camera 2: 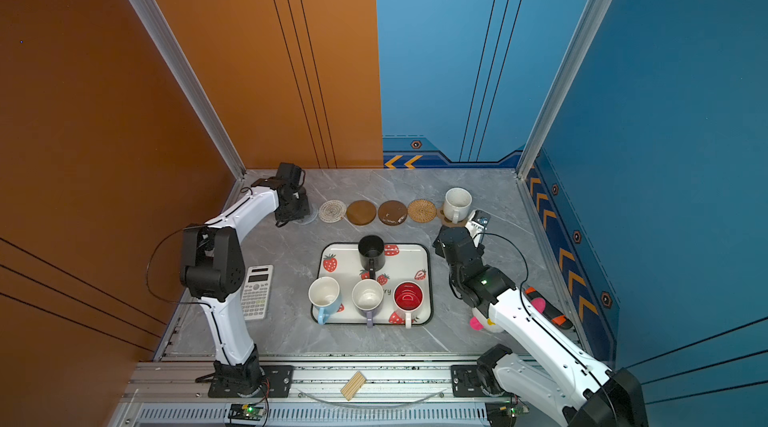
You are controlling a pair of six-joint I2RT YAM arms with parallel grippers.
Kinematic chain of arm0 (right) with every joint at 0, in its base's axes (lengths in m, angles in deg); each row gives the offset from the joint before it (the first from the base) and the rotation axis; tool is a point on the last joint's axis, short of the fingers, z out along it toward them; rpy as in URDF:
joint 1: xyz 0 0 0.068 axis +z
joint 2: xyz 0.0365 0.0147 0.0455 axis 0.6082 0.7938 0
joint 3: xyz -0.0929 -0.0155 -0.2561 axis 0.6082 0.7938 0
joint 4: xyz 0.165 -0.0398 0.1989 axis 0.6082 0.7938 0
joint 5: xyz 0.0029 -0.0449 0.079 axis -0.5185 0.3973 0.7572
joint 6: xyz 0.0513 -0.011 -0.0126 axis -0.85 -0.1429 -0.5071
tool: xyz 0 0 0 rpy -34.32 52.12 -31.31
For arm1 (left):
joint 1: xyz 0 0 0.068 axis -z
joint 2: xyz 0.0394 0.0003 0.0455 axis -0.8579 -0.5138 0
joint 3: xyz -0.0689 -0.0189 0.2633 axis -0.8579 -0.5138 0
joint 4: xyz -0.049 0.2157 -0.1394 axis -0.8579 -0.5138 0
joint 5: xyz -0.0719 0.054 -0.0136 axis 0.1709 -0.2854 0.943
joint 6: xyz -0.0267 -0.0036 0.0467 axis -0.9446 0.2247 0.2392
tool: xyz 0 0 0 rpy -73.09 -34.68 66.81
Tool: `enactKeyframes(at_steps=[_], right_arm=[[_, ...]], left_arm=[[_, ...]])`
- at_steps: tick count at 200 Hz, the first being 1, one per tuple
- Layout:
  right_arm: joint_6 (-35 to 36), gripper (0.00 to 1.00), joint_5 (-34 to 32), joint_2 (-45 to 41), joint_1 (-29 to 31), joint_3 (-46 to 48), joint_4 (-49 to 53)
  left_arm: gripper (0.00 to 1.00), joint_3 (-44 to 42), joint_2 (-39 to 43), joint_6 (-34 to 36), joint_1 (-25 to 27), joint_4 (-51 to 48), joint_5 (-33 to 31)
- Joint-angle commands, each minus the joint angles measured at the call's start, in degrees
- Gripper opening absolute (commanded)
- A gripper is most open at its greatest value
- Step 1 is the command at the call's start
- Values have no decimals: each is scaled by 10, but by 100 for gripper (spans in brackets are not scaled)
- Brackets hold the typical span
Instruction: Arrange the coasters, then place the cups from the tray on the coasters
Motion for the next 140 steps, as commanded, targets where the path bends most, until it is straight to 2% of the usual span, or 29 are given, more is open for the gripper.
enactKeyframes(at_steps=[1,140], right_arm=[[-9,75,6,4,-4,5,-4],[-8,75,14,6,-5,5,-5]], left_arm=[[0,28,-9,6,-5,35,-13],[1,27,-20,4,-8,36,7]])
